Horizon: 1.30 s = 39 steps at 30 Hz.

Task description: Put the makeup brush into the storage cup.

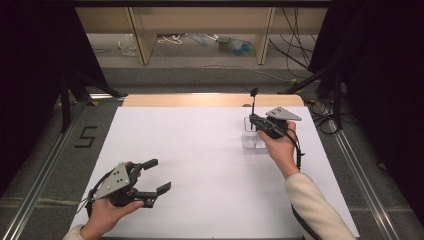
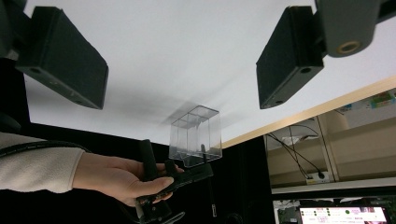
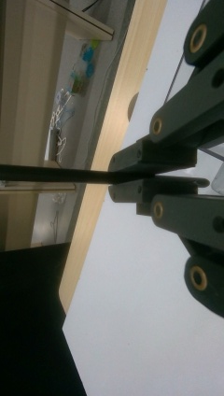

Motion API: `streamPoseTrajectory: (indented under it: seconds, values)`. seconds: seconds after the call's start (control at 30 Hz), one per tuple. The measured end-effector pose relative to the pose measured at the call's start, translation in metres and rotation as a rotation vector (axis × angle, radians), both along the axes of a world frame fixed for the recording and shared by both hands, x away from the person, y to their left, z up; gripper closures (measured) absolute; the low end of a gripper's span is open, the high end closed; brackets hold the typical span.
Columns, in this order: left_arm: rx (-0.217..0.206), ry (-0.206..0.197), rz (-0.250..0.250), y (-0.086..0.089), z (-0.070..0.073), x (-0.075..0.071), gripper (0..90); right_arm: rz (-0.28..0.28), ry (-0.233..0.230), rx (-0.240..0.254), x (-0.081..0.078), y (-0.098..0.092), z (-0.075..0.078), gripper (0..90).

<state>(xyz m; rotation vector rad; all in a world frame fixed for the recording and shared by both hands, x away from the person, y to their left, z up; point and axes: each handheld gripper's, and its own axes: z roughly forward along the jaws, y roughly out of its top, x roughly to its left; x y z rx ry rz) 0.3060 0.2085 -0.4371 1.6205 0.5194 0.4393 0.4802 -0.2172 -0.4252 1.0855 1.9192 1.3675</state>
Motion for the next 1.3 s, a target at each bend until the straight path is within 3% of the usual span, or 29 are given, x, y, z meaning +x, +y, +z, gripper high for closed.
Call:
streamPoseTrajectory:
  seconds: [0.4, 0.63, 0.67, 0.83, 0.87, 1.0, 1.3]
  values:
    - [0.000, 0.001, 0.000, -0.0001, -0.0001, 0.0001, 16.7, -0.006, 0.011, -0.012, -0.0007, -0.0002, -0.0010, 85.6]
    - [-0.001, 0.001, 0.000, -0.0002, -0.0002, 0.0002, 16.6, -0.006, -0.008, -0.016, 0.0006, -0.0007, -0.0025, 85.5]
    - [0.000, 0.002, 0.000, -0.0002, -0.0002, 0.0002, 16.7, -0.003, 0.015, -0.006, -0.0004, 0.0000, -0.0023, 85.5]
    - [-0.001, 0.002, 0.000, -0.0002, -0.0003, 0.0002, 16.6, 0.001, -0.002, -0.017, 0.0010, -0.0008, -0.0035, 85.5]
    - [-0.001, 0.002, 0.000, -0.0002, -0.0002, 0.0002, 16.7, 0.002, 0.021, -0.004, 0.0001, 0.0004, -0.0036, 85.5]
    - [-0.001, 0.003, -0.001, -0.0002, -0.0003, 0.0001, 16.7, -0.005, 0.034, -0.022, -0.0007, -0.0002, -0.0027, 85.5]
    - [0.001, 0.001, 0.001, 0.0000, -0.0001, 0.0001, 16.7, 0.002, 0.040, -0.020, -0.0006, -0.0005, -0.0039, 85.5]
